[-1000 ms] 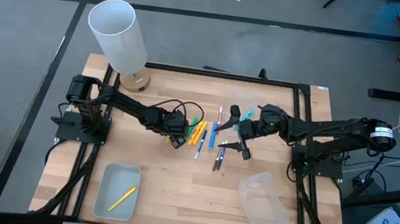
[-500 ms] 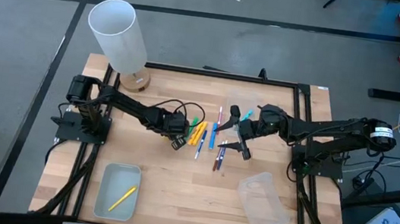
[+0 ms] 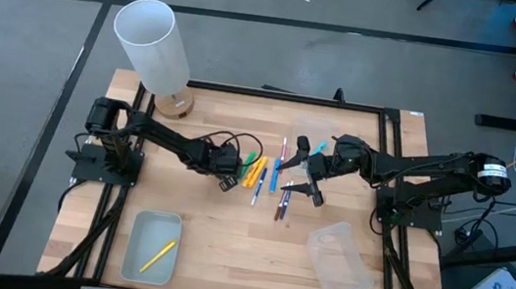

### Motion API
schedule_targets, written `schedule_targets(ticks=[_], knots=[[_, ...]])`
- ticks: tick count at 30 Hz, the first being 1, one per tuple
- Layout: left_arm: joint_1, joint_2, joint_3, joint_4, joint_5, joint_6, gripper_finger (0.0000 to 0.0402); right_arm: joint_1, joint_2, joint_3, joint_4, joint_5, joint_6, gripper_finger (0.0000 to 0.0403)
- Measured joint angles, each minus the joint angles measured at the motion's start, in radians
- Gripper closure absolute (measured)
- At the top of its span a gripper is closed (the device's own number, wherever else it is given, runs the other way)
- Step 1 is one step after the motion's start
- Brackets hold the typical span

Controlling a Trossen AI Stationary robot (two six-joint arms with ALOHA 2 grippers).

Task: Pick & Place Markers
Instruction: Put the yellow pen into the gray bin

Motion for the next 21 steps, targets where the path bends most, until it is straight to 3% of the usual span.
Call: schedule_targets(ticks=[7,14,21], knots=[[-0.035,-0.099,0.001,-0.049,-0.08,-0.014,0.0378,0.0,0.0,0.0,0.002,0.003,0.003,0.0147],[-0.084,-0.23,0.001,-0.048,-0.171,-0.014,0.0378,0.0,0.0,0.0,0.004,0.107,0.003,0.0147],[-0.143,-0.339,0.002,-0.05,-0.275,-0.014,0.0378,-0.001,0.0,0.0,0.011,0.115,0.0,0.0147]])
